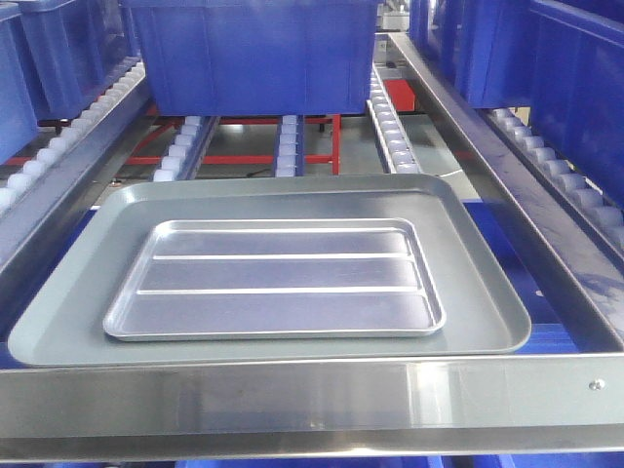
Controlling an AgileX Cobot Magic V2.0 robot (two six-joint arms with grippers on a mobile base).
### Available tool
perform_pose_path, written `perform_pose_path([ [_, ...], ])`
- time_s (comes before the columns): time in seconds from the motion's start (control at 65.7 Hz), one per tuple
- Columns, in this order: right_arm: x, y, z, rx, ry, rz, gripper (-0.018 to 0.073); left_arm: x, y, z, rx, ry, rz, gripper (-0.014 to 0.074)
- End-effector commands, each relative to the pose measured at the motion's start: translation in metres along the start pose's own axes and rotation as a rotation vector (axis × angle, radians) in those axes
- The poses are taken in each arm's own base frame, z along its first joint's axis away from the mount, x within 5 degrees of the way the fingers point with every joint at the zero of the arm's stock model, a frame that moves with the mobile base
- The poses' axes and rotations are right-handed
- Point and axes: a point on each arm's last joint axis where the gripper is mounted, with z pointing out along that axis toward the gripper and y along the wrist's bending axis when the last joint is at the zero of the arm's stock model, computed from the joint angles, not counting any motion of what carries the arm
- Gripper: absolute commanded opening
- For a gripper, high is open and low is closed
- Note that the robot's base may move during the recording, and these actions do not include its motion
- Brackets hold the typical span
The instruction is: Grab silver tray and stack on right shelf
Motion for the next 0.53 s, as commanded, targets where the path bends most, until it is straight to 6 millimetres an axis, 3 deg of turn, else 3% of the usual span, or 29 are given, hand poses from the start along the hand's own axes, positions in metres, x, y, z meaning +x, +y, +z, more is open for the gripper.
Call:
perform_pose_path([
  [0.0, -0.0089, 0.0014, -0.0020, -0.013, -0.101, -0.013, 0.0057, -0.0007, -0.0001, -0.0005, 0.012, -0.080, -0.005, -0.0091],
  [0.517, -0.0089, 0.0014, -0.0020, -0.013, -0.101, -0.013, 0.0057, -0.0007, -0.0001, -0.0005, 0.012, -0.080, -0.005, -0.0091],
])
